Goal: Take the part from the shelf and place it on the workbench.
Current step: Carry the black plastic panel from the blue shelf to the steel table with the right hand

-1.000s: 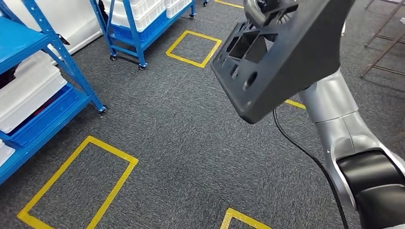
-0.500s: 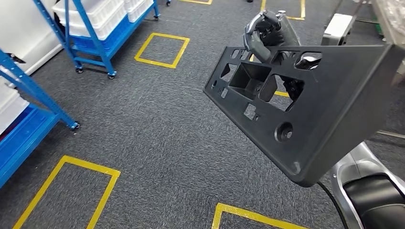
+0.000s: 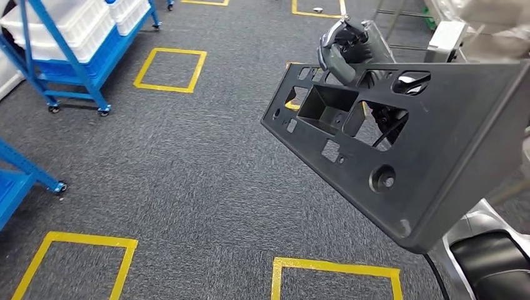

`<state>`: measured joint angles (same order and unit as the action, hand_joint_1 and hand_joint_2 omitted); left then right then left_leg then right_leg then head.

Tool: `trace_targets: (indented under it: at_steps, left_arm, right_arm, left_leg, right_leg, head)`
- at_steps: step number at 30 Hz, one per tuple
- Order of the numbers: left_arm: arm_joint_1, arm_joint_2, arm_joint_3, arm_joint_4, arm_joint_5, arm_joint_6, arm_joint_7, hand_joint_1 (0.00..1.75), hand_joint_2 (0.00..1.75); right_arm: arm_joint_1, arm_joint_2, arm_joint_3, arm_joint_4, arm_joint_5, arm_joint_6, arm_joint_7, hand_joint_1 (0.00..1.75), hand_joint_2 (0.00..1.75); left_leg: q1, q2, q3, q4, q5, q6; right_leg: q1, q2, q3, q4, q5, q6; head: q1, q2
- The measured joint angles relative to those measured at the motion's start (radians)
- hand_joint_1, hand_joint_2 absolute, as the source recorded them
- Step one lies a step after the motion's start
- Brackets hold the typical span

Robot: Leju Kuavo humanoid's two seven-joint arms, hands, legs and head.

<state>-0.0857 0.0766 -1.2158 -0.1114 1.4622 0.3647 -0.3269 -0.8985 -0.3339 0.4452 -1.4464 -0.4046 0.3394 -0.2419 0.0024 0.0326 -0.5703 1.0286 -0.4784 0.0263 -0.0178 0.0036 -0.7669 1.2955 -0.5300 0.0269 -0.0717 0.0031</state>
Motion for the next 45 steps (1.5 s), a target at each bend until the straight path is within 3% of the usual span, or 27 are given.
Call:
trace_targets:
  at_steps: [2,4,5,7,8,10,12,14,15,16,18,20,22,23,25,27,29,30,31,33,35,36,38,40,43,44,45]
  left_arm:
    - [-0.002,0.000,0.000,0.000,0.000,0.000,-0.001,0.00,1.75]
    - [-0.004,0.000,0.000,0.000,0.003,0.001,0.000,0.00,1.75]
    - [-0.004,0.000,0.000,0.000,0.004,0.001,0.000,0.00,1.75]
    - [-0.006,0.000,0.000,0.000,0.006,0.002,0.001,0.00,1.75]
    - [-0.007,0.001,0.000,0.000,0.006,0.002,0.001,0.00,1.75]
    - [-0.008,0.002,0.000,0.000,0.006,0.002,-0.001,0.00,1.75]
    - [-0.005,0.003,0.000,0.000,0.008,0.002,-0.003,0.00,1.75]
    - [-0.002,0.004,0.000,0.000,0.011,0.003,-0.004,0.00,1.75]
    - [-0.001,0.005,0.000,0.000,0.013,0.003,-0.005,0.00,1.75]
    - [-0.001,0.005,0.000,0.000,0.015,0.003,-0.006,0.00,1.75]
    - [-0.002,0.006,0.000,0.000,0.017,0.003,-0.007,0.00,1.75]
    - [-0.001,0.007,0.000,0.000,0.018,0.003,-0.008,0.00,1.75]
    - [-0.002,0.007,0.000,0.000,0.018,0.003,-0.008,0.00,1.75]
    - [-0.004,0.007,0.000,0.000,0.019,0.003,-0.008,0.00,1.75]
    - [-0.007,0.008,0.000,0.000,0.022,0.003,-0.010,0.00,1.75]
    - [-0.006,0.008,0.000,0.000,0.028,0.002,-0.013,0.00,1.75]
    - [-0.006,0.008,0.000,0.000,0.032,0.000,-0.014,0.00,1.75]
    - [-0.007,0.008,0.000,0.000,0.034,-0.001,-0.014,0.00,1.75]
    - [-0.008,0.008,0.000,0.000,0.035,-0.002,-0.014,0.00,1.75]
    - [-0.010,0.008,0.000,0.000,0.036,-0.005,-0.014,0.00,1.75]
    - [-0.011,0.008,0.000,0.000,0.036,-0.006,-0.012,0.00,1.75]
    - [-0.011,0.007,0.000,0.000,0.037,-0.007,-0.010,0.00,1.75]
    - [-0.012,0.008,0.000,0.000,0.038,-0.008,-0.006,0.00,1.75]
    - [-0.014,0.008,0.000,0.000,0.039,-0.009,-0.004,0.00,1.75]
    - [-0.009,0.008,0.000,0.000,0.039,-0.009,-0.001,0.00,1.75]
    - [-0.007,0.009,0.000,0.000,0.039,-0.009,0.000,0.00,1.75]
    - [-0.007,0.009,0.000,0.000,0.039,-0.009,0.001,0.00,1.75]
  right_arm:
    - [0.000,-0.004,-0.004,-0.004,-0.003,-0.001,0.002,1.66,1.75]
    - [0.001,-0.007,-0.011,-0.013,-0.005,-0.001,0.004,1.66,1.75]
    - [0.003,-0.008,-0.015,-0.017,-0.006,0.000,0.004,1.66,1.75]
    - [0.009,-0.009,-0.021,-0.024,-0.006,0.000,0.005,1.66,1.75]
    - [0.013,-0.009,-0.023,-0.028,-0.006,0.000,0.005,1.66,1.75]
    - [0.018,-0.010,-0.026,-0.034,-0.006,-0.001,0.004,1.66,1.75]
    - [0.027,-0.009,-0.026,-0.037,-0.007,-0.001,0.000,1.66,1.75]
    - [0.043,-0.008,-0.026,-0.038,-0.007,0.001,-0.005,1.66,1.75]
    - [0.050,-0.008,-0.027,-0.038,-0.008,0.003,-0.007,1.66,1.75]
    - [0.054,-0.008,-0.028,-0.039,-0.008,0.004,-0.010,1.66,1.75]
    - [0.057,-0.008,-0.031,-0.040,-0.008,0.005,-0.012,1.66,1.75]
    - [0.058,-0.008,-0.034,-0.041,-0.009,0.005,-0.013,1.66,1.75]
    - [0.061,-0.008,-0.038,-0.042,-0.009,0.005,-0.014,1.66,1.75]
    - [0.063,-0.009,-0.041,-0.042,-0.009,0.005,-0.015,1.66,1.75]
    - [0.060,-0.010,-0.047,-0.040,-0.007,0.006,-0.015,1.66,1.75]
    - [0.052,-0.006,-0.048,-0.034,0.000,0.009,-0.013,1.66,1.75]
    - [0.048,0.000,-0.046,-0.020,0.011,0.012,-0.010,1.66,1.75]
    - [0.046,0.004,-0.045,-0.011,0.017,0.012,-0.008,1.66,1.75]
    - [0.042,0.007,-0.045,-0.003,0.021,0.012,-0.007,1.66,1.75]
    - [0.031,0.012,-0.044,0.010,0.026,0.013,-0.010,1.66,1.75]
    - [0.024,0.016,-0.044,0.019,0.027,0.015,-0.022,1.66,1.75]
    - [0.024,0.017,-0.045,0.023,0.029,0.017,-0.029,1.66,1.75]
    - [0.026,0.019,-0.046,0.031,0.033,0.019,-0.039,1.66,1.75]
    - [0.025,0.026,-0.048,0.037,0.039,0.021,-0.043,1.66,1.75]
    - [0.026,0.045,-0.047,0.048,0.044,0.023,-0.045,1.66,1.75]
    - [0.028,0.051,-0.046,0.053,0.045,0.023,-0.045,1.66,1.75]
    - [0.031,0.055,-0.046,0.057,0.045,0.023,-0.045,1.66,1.75]
  left_leg:
    - [-0.005,0.022,0.003,0.000,-0.003,0.001]
    - [-0.010,0.040,0.005,0.000,-0.006,-0.002]
    - [-0.011,0.050,0.006,0.000,-0.008,-0.005]
    - [-0.011,0.066,0.009,-0.002,-0.012,-0.012]
    - [-0.010,0.058,0.009,0.004,-0.018,-0.017]
    - [-0.008,0.016,-0.013,0.060,-0.055,-0.026]
    - [-0.003,-0.018,-0.068,0.183,-0.113,-0.033]
    - [0.002,-0.024,-0.112,0.270,-0.134,-0.039]
    - [0.004,-0.025,-0.111,0.262,-0.115,-0.042]
    - [0.007,-0.030,-0.093,0.215,-0.080,-0.044]
    - [0.017,-0.066,-0.036,0.085,-0.019,-0.049]
    - [0.020,-0.098,-0.007,0.022,-0.005,-0.044]
    - [0.017,-0.088,-0.005,0.016,-0.005,-0.030]
    - [0.016,-0.076,-0.005,0.012,-0.002,-0.023]
    - [0.018,-0.054,-0.005,0.002,0.006,-0.009]
    - [0.015,-0.031,-0.007,-0.001,0.009,-0.004]
    - [0.011,-0.007,-0.009,-0.001,0.008,-0.002]
    - [0.011,0.004,-0.008,-0.001,0.007,-0.002]
    - [0.010,0.014,-0.007,-0.001,0.006,-0.002]
    - [0.007,0.033,-0.003,-0.001,0.002,-0.006]
    - [0.003,0.048,0.001,-0.001,-0.002,-0.013]
    - [0.002,0.057,0.003,-0.002,-0.003,-0.017]
    - [0.002,0.071,0.008,-0.003,-0.009,-0.028]
    - [0.003,0.043,-0.004,0.033,-0.036,-0.036]
    - [0.006,-0.018,-0.093,0.222,-0.122,-0.041]
    - [0.007,-0.023,-0.121,0.273,-0.133,-0.042]
    - [0.007,-0.025,-0.133,0.287,-0.124,-0.043]
  right_leg:
    - [0.011,-0.026,0.077,-0.134,0.055,-0.014]
    - [0.027,-0.059,0.136,-0.242,0.082,-0.028]
    - [0.034,-0.065,0.144,-0.261,0.081,-0.032]
    - [0.034,-0.044,0.145,-0.268,0.086,-0.040]
    - [0.030,-0.034,0.148,-0.275,0.090,-0.045]
    - [0.021,-0.018,0.155,-0.287,0.097,-0.053]
    - [0.020,0.001,0.155,-0.288,0.099,-0.056]
    - [0.019,0.025,0.154,-0.286,0.099,-0.056]
    - [0.017,0.039,0.154,-0.283,0.098,-0.055]
    - [0.015,0.051,0.154,-0.278,0.096,-0.052]
    - [0.011,0.075,0.150,-0.264,0.091,-0.042]
    - [0.008,0.098,0.139,-0.256,0.091,-0.028]
    - [0.005,0.121,0.130,-0.258,0.098,-0.014]
    - [0.004,0.118,0.126,-0.256,0.098,-0.009]
    - [0.007,0.073,0.101,-0.212,0.068,-0.002]
    - [0.007,0.018,0.043,-0.086,0.004,0.003]
    - [0.005,0.002,-0.005,0.019,-0.030,0.005]
    - [0.004,0.000,-0.003,0.017,-0.019,0.005]
    - [0.005,-0.004,0.019,-0.023,0.008,0.003]
    - [0.013,-0.042,0.097,-0.167,0.067,-0.006]
    - [0.027,-0.075,0.142,-0.258,0.089,-0.018]
    - [0.033,-0.078,0.145,-0.267,0.086,-0.023]
    - [0.030,-0.053,0.146,-0.274,0.091,-0.033]
    - [0.022,-0.032,0.154,-0.285,0.096,-0.046]
    - [0.021,0.006,0.157,-0.289,0.098,-0.058]
    - [0.022,0.021,0.157,-0.288,0.098,-0.059]
    - [0.022,0.036,0.157,-0.286,0.097,-0.059]
  head:
    - [0.000,0.000]
    - [0.000,0.000]
    - [0.000,0.000]
    - [0.000,0.000]
    - [0.000,0.000]
    - [0.000,0.000]
    - [0.000,0.000]
    - [0.000,0.000]
    - [0.000,0.000]
    - [0.000,0.000]
    - [0.000,0.000]
    - [0.000,0.000]
    - [0.000,0.000]
    - [0.000,0.000]
    - [0.000,0.000]
    - [0.000,0.000]
    - [0.000,0.000]
    - [0.000,0.000]
    - [0.000,0.000]
    - [0.000,0.000]
    - [0.000,0.000]
    - [0.000,0.000]
    - [0.000,0.000]
    - [0.000,0.000]
    - [0.000,0.000]
    - [0.000,0.000]
    - [0.000,0.000]
